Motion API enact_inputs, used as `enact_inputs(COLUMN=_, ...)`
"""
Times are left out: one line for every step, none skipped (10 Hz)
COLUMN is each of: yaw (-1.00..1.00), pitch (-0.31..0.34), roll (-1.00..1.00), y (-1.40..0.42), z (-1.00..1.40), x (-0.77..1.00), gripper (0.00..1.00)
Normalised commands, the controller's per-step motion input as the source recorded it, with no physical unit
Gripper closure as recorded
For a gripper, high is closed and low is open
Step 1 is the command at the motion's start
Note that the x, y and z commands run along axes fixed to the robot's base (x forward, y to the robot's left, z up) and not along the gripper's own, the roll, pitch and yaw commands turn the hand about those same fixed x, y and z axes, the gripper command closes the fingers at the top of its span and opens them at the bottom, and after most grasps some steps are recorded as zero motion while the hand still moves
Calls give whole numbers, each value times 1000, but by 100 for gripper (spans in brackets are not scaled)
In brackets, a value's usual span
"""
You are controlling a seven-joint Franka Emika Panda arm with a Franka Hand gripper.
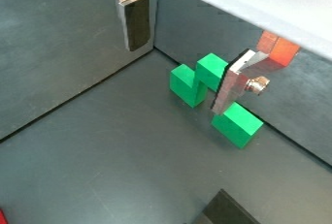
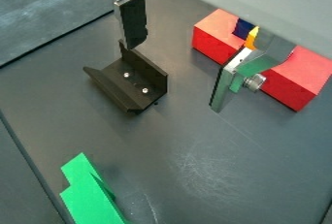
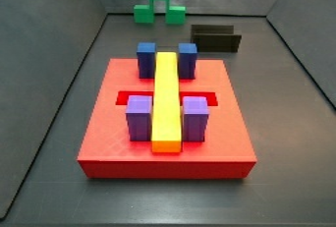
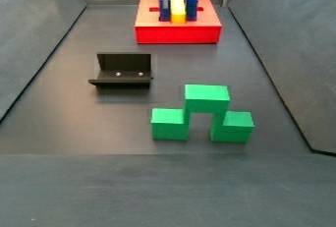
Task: Pick up the green object. Move up. Move to above the board. Insert the green object.
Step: Pick up the green object.
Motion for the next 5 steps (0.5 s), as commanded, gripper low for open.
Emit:
enact_inputs(yaw=-69, pitch=0, roll=146, y=720, z=-46, x=0, gripper=0)
enact_inputs(yaw=-120, pitch=0, roll=139, y=826, z=-29, x=0, gripper=0)
enact_inputs(yaw=-137, pitch=3, roll=14, y=883, z=-66, x=0, gripper=0)
enact_inputs(yaw=-97, pitch=6, roll=0, y=923, z=-86, x=0, gripper=0)
enact_inputs(yaw=-77, pitch=0, roll=0, y=934, z=-100, x=0, gripper=0)
